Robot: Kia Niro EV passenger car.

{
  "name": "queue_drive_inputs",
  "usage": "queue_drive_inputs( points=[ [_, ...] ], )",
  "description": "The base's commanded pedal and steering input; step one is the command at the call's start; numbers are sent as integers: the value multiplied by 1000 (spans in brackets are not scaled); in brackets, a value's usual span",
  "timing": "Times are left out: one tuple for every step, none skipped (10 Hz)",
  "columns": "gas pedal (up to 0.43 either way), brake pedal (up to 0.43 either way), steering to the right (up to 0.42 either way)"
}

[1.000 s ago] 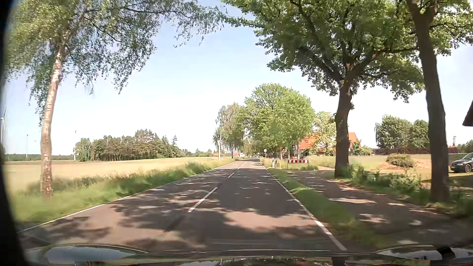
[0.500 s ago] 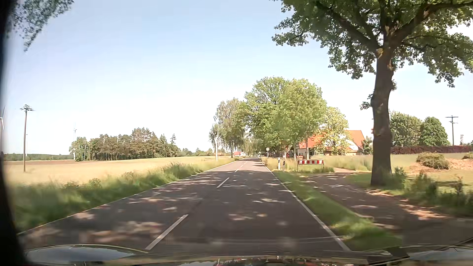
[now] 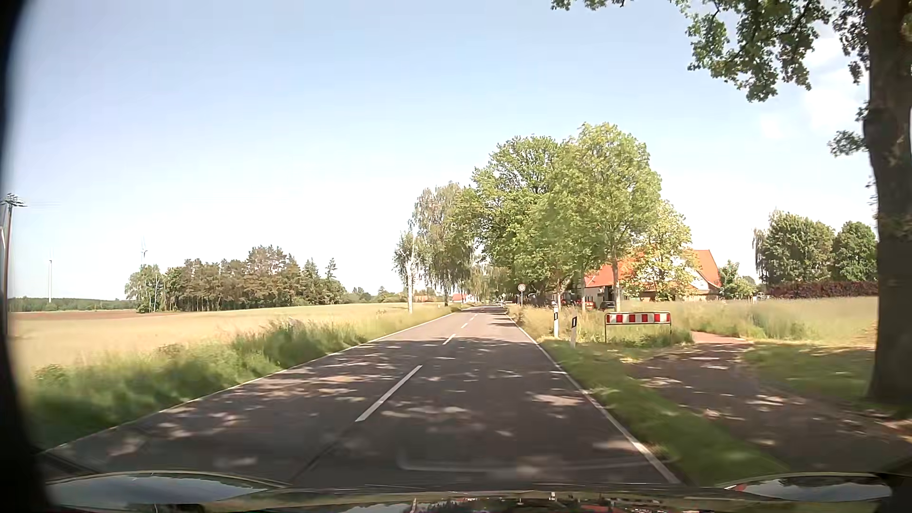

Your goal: Follow the waypoints while adhering to traffic rules and regulations

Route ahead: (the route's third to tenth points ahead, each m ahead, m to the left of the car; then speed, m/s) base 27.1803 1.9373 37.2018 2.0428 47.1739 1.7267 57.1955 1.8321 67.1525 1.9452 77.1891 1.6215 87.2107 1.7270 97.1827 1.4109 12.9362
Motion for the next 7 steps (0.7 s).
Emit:
queue_drive_inputs(
  points=[
    [220,0,-2],
    [220,0,-3],
    [220,0,-3],
    [220,0,-2],
    [220,0,-2],
    [220,0,-1],
    [220,0,-1]
  ],
)
